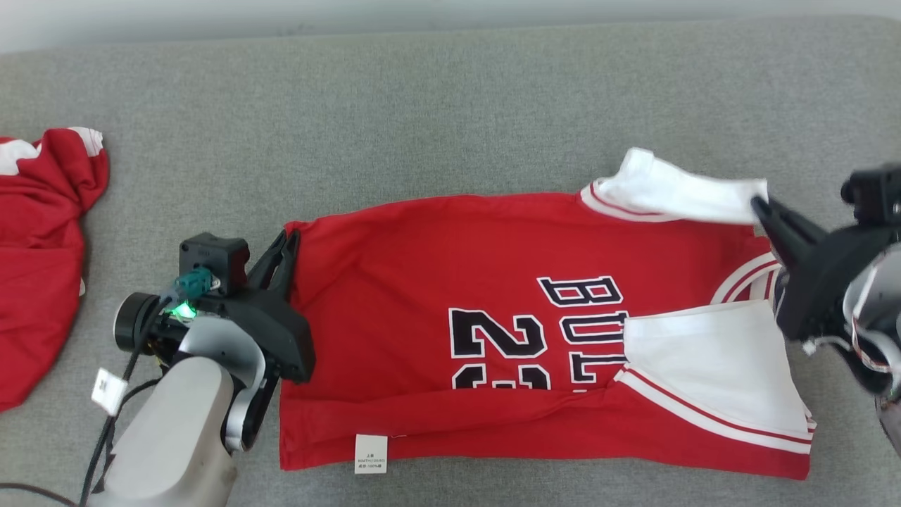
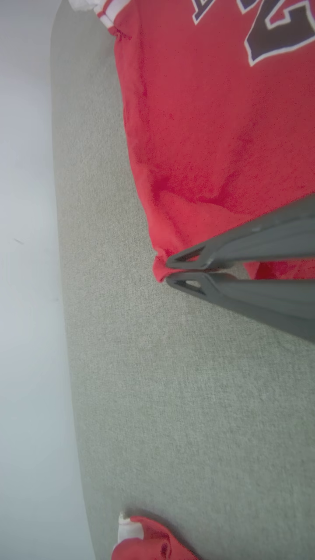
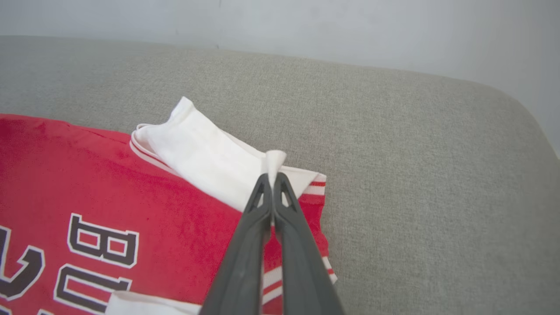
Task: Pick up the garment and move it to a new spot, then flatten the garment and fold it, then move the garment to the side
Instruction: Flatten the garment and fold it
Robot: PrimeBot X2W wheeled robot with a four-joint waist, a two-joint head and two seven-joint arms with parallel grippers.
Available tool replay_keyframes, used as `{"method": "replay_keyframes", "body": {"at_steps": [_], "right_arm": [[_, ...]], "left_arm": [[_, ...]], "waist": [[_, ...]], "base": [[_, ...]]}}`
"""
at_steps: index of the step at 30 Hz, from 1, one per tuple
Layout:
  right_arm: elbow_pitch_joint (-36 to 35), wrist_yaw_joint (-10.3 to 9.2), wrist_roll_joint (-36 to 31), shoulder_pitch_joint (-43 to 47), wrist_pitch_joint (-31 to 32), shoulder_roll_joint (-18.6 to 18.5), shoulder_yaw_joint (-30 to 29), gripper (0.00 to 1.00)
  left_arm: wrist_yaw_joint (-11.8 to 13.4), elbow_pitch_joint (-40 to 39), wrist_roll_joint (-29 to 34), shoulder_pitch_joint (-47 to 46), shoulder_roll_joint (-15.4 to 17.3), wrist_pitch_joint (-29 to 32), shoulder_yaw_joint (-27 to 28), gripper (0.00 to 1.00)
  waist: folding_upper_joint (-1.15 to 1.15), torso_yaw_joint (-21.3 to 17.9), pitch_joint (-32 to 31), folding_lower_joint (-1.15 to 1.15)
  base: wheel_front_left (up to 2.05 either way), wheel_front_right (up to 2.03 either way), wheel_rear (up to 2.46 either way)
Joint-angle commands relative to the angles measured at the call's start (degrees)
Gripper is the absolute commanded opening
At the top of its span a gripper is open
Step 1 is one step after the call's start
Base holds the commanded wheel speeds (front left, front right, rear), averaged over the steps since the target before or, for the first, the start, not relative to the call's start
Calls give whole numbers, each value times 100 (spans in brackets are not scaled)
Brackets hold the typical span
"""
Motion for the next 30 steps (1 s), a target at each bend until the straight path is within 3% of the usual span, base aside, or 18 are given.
{"method": "replay_keyframes", "body": {"at_steps": [1, 8, 15, 30], "right_arm": [[-139, -16, -5, 236, 70, -21, -89, 0], [-940, -16, -194, 1254, 588, 128, -712, 0], [-1501, -16, -441, 1995, 1033, 341, -1241, 0], [-2046, -16, -875, 2833, 1702, 685, -1620, 0]], "left_arm": [[-1, -35, 89, 113, 40, -124, -17, 0], [-39, -46, 418, 308, 200, -882, -202, 0], [-86, -15, 571, 716, 335, -1193, -417, 0], [255, 116, 465, 1504, 330, -1363, -415, 0]], "waist": [[0, -27, -83, 0], [0, -77, -248, 0], [0, -112, -389, 0], [0, -105, -704, 0]], "base": [[0, 0, 0], [0, 0, 0], [0, 0, 0], [0, 0, 0]]}}
